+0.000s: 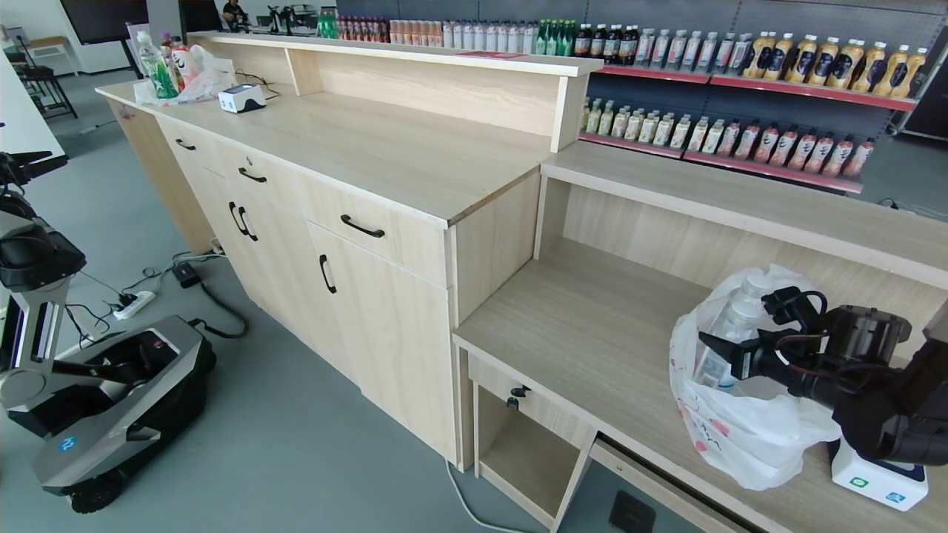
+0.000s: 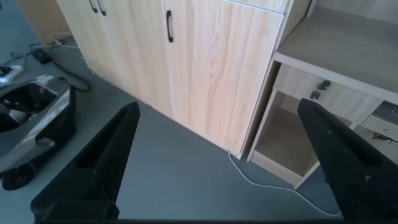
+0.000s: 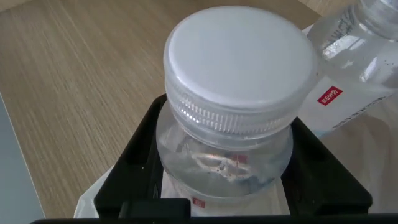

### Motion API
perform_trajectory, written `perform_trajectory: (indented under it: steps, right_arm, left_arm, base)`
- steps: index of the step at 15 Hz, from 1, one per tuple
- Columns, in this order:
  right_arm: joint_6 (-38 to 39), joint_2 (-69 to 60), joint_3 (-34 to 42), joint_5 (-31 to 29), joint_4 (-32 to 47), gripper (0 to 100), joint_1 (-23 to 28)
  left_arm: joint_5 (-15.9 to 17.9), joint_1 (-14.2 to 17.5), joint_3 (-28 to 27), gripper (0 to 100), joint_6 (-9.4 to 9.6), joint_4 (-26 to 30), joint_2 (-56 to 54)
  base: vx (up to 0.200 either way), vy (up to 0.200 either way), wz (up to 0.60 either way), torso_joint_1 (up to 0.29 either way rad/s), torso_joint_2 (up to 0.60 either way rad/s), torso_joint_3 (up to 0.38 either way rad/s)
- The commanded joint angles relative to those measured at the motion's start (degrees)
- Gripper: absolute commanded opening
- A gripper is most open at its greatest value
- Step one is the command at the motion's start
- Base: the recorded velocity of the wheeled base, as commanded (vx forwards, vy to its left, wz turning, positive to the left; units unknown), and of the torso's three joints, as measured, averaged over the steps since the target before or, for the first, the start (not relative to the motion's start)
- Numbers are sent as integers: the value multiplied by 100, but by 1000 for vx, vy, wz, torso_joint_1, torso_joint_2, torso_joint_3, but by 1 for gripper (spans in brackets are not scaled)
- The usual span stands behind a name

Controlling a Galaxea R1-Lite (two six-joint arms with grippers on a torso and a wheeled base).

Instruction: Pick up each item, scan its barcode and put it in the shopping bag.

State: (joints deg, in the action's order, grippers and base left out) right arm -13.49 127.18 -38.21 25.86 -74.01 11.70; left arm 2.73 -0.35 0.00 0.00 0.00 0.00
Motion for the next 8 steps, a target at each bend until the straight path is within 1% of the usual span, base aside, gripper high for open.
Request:
perform_trajectory:
  steps: [1, 3, 5, 6, 8]
  right_arm:
    - [-66, 52, 76, 42, 36, 0, 43]
    - [-171, 43, 129, 288, 71, 0, 122]
    - [-285, 43, 138, 315, 80, 0, 174]
    - [-285, 34, 147, 315, 80, 100, 174]
    - [-268, -1, 147, 324, 88, 100, 201]
  left_arm:
    - [-1, 0, 0, 100, 0, 0, 9]
    - [-1, 0, 0, 100, 0, 0, 9]
    - [-1, 0, 0, 100, 0, 0, 9]
    - [-1, 0, 0, 100, 0, 0, 9]
    - [-1, 0, 0, 100, 0, 0, 9]
  base:
    - [0, 0, 0, 0, 0, 0]
    - [0, 0, 0, 0, 0, 0]
    - [0, 0, 0, 0, 0, 0]
    - [0, 0, 0, 0, 0, 0]
    - [0, 0, 0, 0, 0, 0]
